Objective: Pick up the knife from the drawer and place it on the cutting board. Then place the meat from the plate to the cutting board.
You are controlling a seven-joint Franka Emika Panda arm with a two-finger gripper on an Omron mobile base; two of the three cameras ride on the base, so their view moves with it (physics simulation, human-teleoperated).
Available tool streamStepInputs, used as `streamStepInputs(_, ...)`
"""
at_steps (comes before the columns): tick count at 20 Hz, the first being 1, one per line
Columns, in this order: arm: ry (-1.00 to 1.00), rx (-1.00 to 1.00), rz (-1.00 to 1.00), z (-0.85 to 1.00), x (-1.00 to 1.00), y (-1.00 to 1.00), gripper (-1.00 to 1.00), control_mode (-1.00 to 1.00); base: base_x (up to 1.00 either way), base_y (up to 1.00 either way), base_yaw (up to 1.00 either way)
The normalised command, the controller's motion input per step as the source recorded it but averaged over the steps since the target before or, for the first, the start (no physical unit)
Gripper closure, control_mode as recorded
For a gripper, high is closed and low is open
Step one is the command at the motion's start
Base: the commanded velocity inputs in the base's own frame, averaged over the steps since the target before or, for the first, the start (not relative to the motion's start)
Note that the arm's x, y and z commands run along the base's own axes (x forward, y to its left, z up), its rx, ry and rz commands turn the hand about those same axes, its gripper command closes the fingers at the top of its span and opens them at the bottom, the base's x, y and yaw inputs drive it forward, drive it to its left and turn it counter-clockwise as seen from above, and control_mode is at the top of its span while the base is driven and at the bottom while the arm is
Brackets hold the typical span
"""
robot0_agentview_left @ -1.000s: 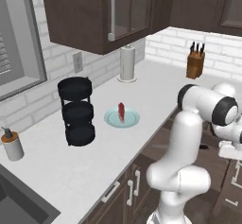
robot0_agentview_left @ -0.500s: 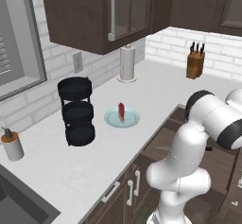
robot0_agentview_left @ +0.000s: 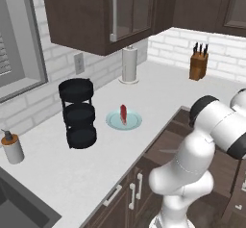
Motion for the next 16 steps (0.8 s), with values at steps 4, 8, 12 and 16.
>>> streamStepInputs(4, 0.03, 0.0, -0.16, -0.09, 0.43, 0.55, -1.0, -1.0, 0.0, 0.0, 0.0)
streamStepInputs(8, 0.09, 0.0, -0.13, -0.28, 0.47, 0.54, -1.0, -1.0, 0.0, 0.0, 0.0)
streamStepInputs(12, 0.09, 0.0, -0.08, -0.32, 0.49, 0.3, -1.0, -1.0, 0.0, 0.0, 0.0)
streamStepInputs(16, 0.09, 0.0, -0.02, -0.29, 0.48, 0.03, -1.0, -1.0, 0.0, 0.0, 0.0)
